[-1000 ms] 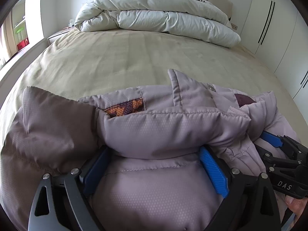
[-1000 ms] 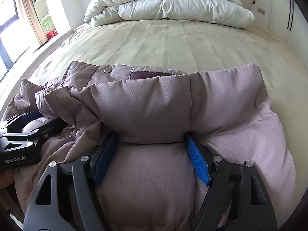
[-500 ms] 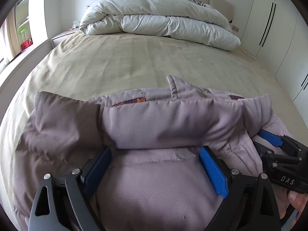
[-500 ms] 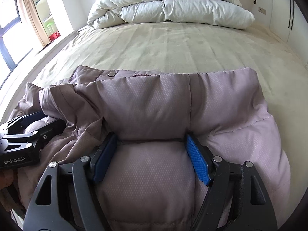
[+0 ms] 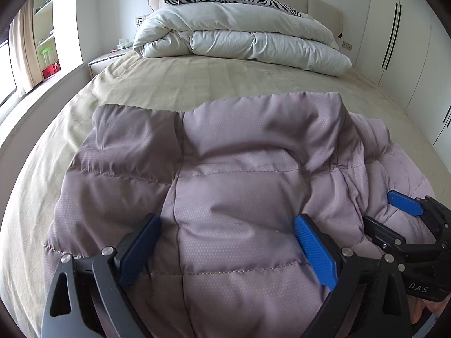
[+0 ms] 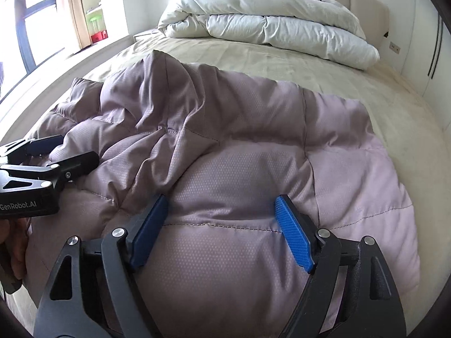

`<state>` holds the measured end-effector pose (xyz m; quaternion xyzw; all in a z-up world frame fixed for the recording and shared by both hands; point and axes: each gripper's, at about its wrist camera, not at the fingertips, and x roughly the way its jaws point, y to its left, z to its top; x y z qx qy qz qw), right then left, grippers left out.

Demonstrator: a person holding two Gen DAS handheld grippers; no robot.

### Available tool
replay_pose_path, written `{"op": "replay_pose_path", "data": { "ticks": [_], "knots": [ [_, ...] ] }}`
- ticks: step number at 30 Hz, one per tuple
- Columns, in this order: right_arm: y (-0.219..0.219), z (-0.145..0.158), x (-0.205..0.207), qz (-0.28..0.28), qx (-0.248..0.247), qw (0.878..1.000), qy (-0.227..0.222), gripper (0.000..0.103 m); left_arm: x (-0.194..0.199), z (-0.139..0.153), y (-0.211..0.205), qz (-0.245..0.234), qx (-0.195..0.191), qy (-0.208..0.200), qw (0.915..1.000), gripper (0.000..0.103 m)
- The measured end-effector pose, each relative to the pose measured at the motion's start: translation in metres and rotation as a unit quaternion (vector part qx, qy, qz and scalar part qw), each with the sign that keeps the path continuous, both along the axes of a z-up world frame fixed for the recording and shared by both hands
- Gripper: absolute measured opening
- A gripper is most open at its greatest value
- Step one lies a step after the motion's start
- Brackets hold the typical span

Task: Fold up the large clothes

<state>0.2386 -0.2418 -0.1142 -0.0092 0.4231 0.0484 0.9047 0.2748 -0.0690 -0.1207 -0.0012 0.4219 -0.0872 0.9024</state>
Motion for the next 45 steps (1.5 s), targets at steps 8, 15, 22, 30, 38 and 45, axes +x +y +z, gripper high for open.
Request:
{"op": "replay_pose_path", "data": {
  "ticks": [8, 15, 22, 30, 38, 45],
  "knots": [
    [0.003, -0.015, -0.005, -0.002, -0.008, 1.000, -0.018, 0.079, 0.006, -0.015, -0.003, -0.007, -0.009, -0.014, 0.9998, 0.103],
    [0.004, -0.022, -0.004, -0.003, -0.011, 1.000, -0.025, 0.080, 0.009, -0.020, -0.005, -0.008, -0.012, -0.019, 0.9997, 0.103],
    [0.006, -0.026, -0.007, -0.004, -0.013, 0.999, -0.030, 0.080, 0.011, -0.022, -0.006, -0.008, -0.016, -0.016, 0.9997, 0.103],
    [-0.018, 0.007, -0.029, 0.003, 0.019, 0.999, -0.051, 0.081, -0.025, 0.024, 0.021, -0.005, -0.034, -0.018, 0.9992, 0.100],
    [-0.100, 0.007, -0.056, -0.068, 0.042, 0.997, -0.020, 0.081, -0.039, 0.003, 0.054, 0.018, 0.001, 0.000, 0.9998, 0.101],
    [-0.104, -0.014, -0.054, -0.062, 0.038, 0.997, -0.030, 0.082, -0.026, -0.016, 0.063, 0.011, -0.037, 0.022, 0.9990, 0.103]
  ]
}}
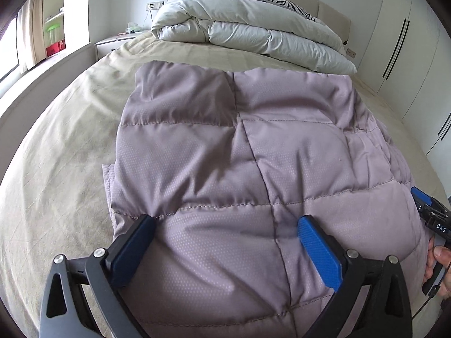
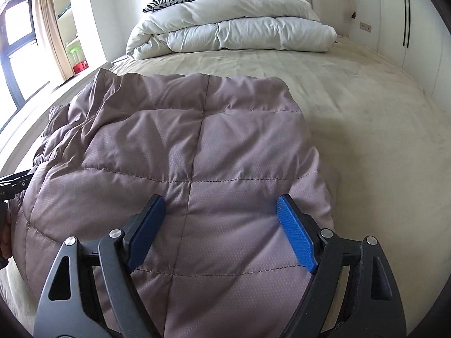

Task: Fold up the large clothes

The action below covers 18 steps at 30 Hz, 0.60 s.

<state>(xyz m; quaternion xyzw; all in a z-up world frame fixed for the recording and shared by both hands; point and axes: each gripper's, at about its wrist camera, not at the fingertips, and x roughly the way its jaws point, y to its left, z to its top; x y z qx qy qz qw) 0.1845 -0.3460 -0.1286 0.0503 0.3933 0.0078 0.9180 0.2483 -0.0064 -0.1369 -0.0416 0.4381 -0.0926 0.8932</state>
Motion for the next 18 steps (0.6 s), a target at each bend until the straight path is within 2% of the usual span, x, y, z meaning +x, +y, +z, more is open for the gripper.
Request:
{"op": "replay_pose_path", "data": {
  "ticks": [7, 11, 13, 15, 16, 18],
  "knots": [
    [0.005, -0.017, -0.006, 0.003, -0.007, 1.000, -0.026, 0.083, 0.002, -0.009, -0.004, 0.000, 0.001, -0.012, 0.9999, 0.103],
    [0.006, -0.018, -0.010, -0.001, -0.008, 0.999, -0.039, 0.083, -0.003, -0.004, 0.001, 0.001, -0.015, -0.022, 0.9997, 0.103],
    [0.004, -0.012, -0.016, 0.000, 0.000, 0.999, -0.039, 0.083, -0.010, 0.007, 0.011, 0.003, -0.030, -0.016, 0.9994, 0.103],
    [-0.001, -0.002, -0.023, 0.008, 0.018, 0.999, -0.031, 0.089, -0.024, 0.025, 0.028, 0.008, -0.065, -0.023, 0.9976, 0.103],
    [-0.006, 0.006, -0.028, 0.016, 0.037, 0.999, -0.030, 0.096, -0.033, 0.034, 0.041, 0.017, -0.088, -0.032, 0.9955, 0.103],
    [-0.022, 0.020, -0.041, 0.023, 0.091, 0.995, -0.044, 0.097, -0.047, 0.050, 0.068, 0.042, -0.119, -0.048, 0.9908, 0.103]
  ]
}}
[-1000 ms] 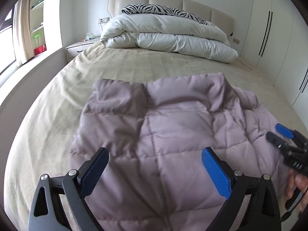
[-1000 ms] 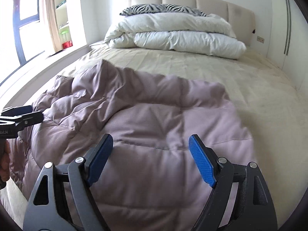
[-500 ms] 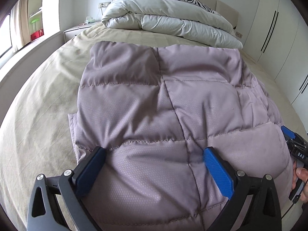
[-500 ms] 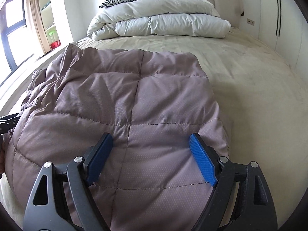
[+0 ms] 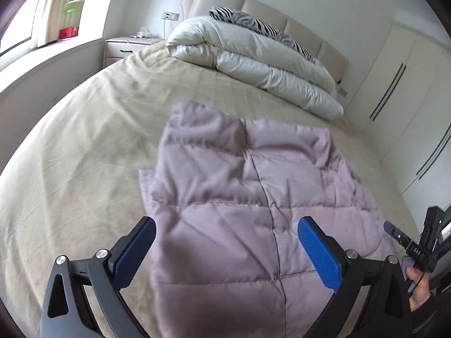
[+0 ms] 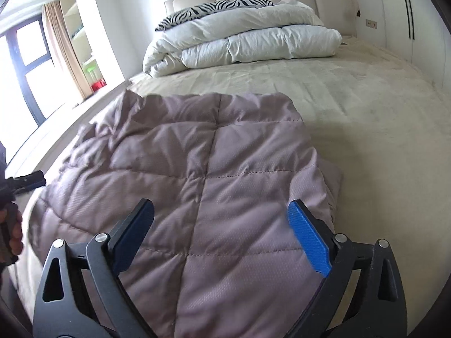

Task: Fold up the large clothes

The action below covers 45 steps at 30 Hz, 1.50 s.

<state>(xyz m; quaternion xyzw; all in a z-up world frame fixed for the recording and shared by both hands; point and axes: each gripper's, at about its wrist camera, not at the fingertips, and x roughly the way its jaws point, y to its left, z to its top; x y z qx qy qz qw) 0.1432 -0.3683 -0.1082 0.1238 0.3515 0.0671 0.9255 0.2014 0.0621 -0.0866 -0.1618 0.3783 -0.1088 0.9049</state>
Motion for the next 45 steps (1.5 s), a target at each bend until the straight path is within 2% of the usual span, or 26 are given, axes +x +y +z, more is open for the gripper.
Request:
{"op": "replay_pose_path", "data": {
  "ticks": [2, 4, 7, 8, 10, 11, 13, 16, 19, 22, 26, 28, 29, 30, 31, 32, 33, 35, 38, 41, 45],
  "knots": [
    [-0.024, 0.014, -0.011, -0.010, 0.050, 0.999, -0.013, 0.103, -0.006, 0.006, 0.026, 0.013, -0.028, 0.001, 0.9995, 0.103],
    [-0.050, 0.022, -0.015, -0.025, 0.088, 0.996, -0.013, 0.103, -0.005, 0.002, 0.048, 0.025, -0.041, 0.017, 0.9987, 0.103],
    [-0.088, 0.015, -0.010, -0.043, 0.133, 0.990, 0.027, 0.103, 0.001, -0.015, 0.072, 0.035, -0.076, 0.057, 0.9949, 0.103],
    [-0.099, 0.009, -0.007, -0.050, 0.147, 0.987, 0.045, 0.103, 0.004, -0.024, 0.078, 0.027, -0.112, 0.071, 0.9908, 0.103],
    [-0.120, -0.007, -0.004, -0.055, 0.185, 0.979, 0.072, 0.103, 0.013, -0.046, 0.084, 0.015, -0.186, 0.110, 0.9763, 0.103],
    [-0.128, -0.016, -0.004, -0.058, 0.201, 0.974, 0.086, 0.103, 0.017, -0.055, 0.084, 0.018, -0.199, 0.132, 0.9710, 0.103],
    [-0.137, -0.033, -0.003, -0.056, 0.230, 0.965, 0.111, 0.103, 0.027, -0.069, 0.074, 0.002, -0.205, 0.158, 0.9660, 0.103],
    [-0.144, -0.052, 0.003, -0.030, 0.278, 0.952, 0.125, 0.103, 0.038, -0.074, 0.059, -0.018, -0.191, 0.169, 0.9666, 0.103],
    [-0.142, -0.064, 0.012, -0.008, 0.305, 0.943, 0.133, 0.103, 0.048, -0.077, 0.053, -0.028, -0.203, 0.175, 0.9630, 0.103],
    [-0.133, -0.072, 0.028, 0.016, 0.305, 0.940, 0.149, 0.103, 0.058, -0.080, 0.046, -0.038, -0.213, 0.189, 0.9577, 0.101],
    [-0.109, -0.075, 0.058, 0.053, 0.269, 0.945, 0.177, 0.101, 0.065, -0.083, 0.025, -0.078, -0.190, 0.199, 0.9582, 0.094],
    [-0.094, -0.079, 0.069, 0.062, 0.236, 0.949, 0.198, 0.098, 0.068, -0.085, 0.021, -0.084, -0.189, 0.204, 0.9569, 0.084],
    [-0.089, -0.079, 0.073, 0.064, 0.225, 0.951, 0.200, 0.096, 0.069, -0.087, 0.021, -0.086, -0.196, 0.205, 0.9549, 0.076],
    [-0.085, -0.078, 0.076, 0.063, 0.217, 0.953, 0.203, 0.092, 0.070, -0.088, 0.020, -0.091, -0.207, 0.207, 0.9518, 0.063],
    [-0.082, -0.077, 0.077, 0.062, 0.217, 0.953, 0.203, 0.080, 0.069, -0.089, 0.019, -0.095, -0.217, 0.207, 0.9492, 0.058],
    [-0.079, -0.075, 0.076, 0.060, 0.217, 0.953, 0.201, 0.073, 0.067, -0.086, 0.017, -0.098, -0.211, 0.202, 0.9514, 0.052],
    [-0.075, -0.071, 0.074, 0.058, 0.206, 0.957, 0.196, 0.069, 0.064, -0.082, 0.015, -0.100, -0.200, 0.195, 0.9550, 0.047],
    [-0.065, -0.057, 0.067, 0.055, 0.173, 0.967, 0.181, 0.053, 0.059, -0.072, 0.011, -0.098, -0.184, 0.185, 0.9603, 0.041],
    [-0.046, -0.029, 0.053, 0.048, 0.122, 0.979, 0.153, 0.042, 0.043, -0.045, 0.007, -0.098, -0.158, 0.165, 0.9686, 0.035],
    [-0.027, -0.001, 0.034, 0.053, 0.088, 0.987, 0.128, 0.038, 0.018, -0.016, 0.007, -0.104, -0.143, 0.144, 0.9736, 0.031],
    [-0.005, 0.028, -0.005, 0.070, 0.092, 0.988, 0.100, 0.037, -0.026, 0.014, 0.023, -0.104, -0.139, 0.122, 0.9771, 0.030]
  ]
}}
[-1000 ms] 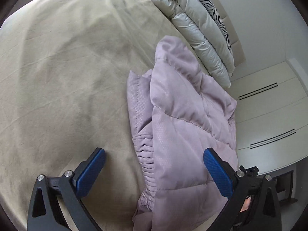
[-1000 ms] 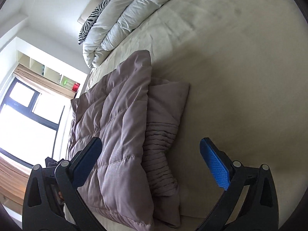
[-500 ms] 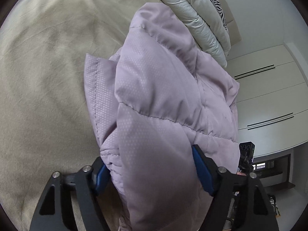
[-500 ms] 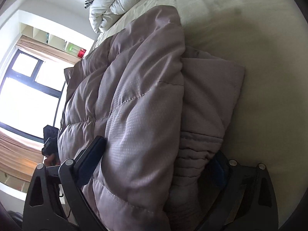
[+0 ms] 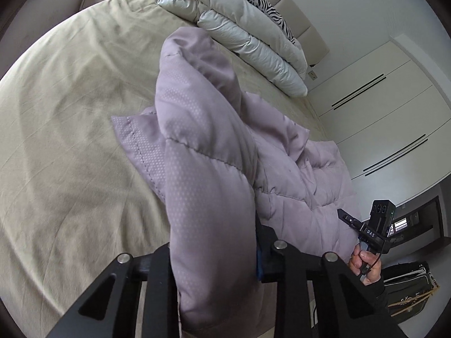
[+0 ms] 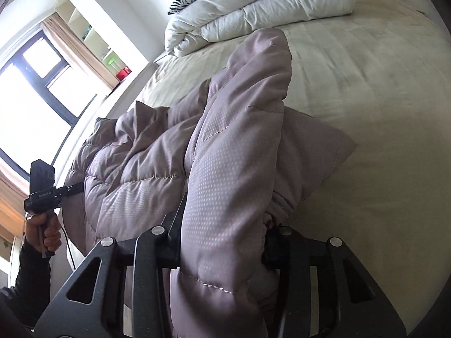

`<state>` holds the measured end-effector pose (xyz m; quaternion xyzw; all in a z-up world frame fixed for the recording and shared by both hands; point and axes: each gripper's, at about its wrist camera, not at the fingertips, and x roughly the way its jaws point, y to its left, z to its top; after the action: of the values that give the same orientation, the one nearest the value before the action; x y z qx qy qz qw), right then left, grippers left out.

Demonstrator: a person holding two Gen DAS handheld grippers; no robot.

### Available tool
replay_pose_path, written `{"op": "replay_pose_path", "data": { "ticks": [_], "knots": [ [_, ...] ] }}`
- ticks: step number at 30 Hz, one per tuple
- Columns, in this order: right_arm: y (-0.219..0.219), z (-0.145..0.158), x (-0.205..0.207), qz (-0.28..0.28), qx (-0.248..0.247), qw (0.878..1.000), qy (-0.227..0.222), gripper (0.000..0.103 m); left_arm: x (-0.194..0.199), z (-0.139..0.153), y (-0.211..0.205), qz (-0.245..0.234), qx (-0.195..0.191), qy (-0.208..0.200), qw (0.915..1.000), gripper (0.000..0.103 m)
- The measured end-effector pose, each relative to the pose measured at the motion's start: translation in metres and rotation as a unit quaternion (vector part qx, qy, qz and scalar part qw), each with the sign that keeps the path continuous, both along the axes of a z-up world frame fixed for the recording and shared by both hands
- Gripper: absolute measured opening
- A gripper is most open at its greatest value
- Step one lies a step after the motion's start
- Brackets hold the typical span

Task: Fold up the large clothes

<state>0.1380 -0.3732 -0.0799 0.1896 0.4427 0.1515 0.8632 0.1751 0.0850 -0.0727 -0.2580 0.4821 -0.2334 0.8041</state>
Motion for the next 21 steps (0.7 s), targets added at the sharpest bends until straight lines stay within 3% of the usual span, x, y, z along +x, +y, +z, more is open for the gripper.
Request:
{"op": "replay_pose_path", "data": {
  "ticks": [6, 10, 12, 17, 21],
  "knots": [
    [0.023, 0.006, -0.070, 0.017, 0.035, 0.999, -0.005, 0.037, -0.068, 0.004, 0.036, -0.009, 0.008, 0.002, 0.9999, 0.030],
    [0.029, -0.025, -0.106, 0.010, 0.060, 0.998, 0.026, 0.037, -0.088, -0.027, 0.047, -0.006, 0.011, 0.035, 0.9993, 0.032],
    [0.026, -0.045, -0.117, -0.006, 0.066, 0.997, 0.039, 0.039, -0.091, -0.045, 0.054, 0.002, 0.007, 0.044, 0.9990, 0.039],
    [0.017, -0.083, -0.123, -0.036, 0.066, 0.995, 0.068, 0.070, -0.085, -0.065, 0.057, 0.029, 0.003, 0.053, 0.9982, 0.055],
    [0.013, -0.092, -0.123, -0.059, 0.080, 0.992, 0.073, 0.076, -0.091, -0.061, 0.061, 0.044, 0.001, 0.047, 0.9979, 0.060]
  ]
}}
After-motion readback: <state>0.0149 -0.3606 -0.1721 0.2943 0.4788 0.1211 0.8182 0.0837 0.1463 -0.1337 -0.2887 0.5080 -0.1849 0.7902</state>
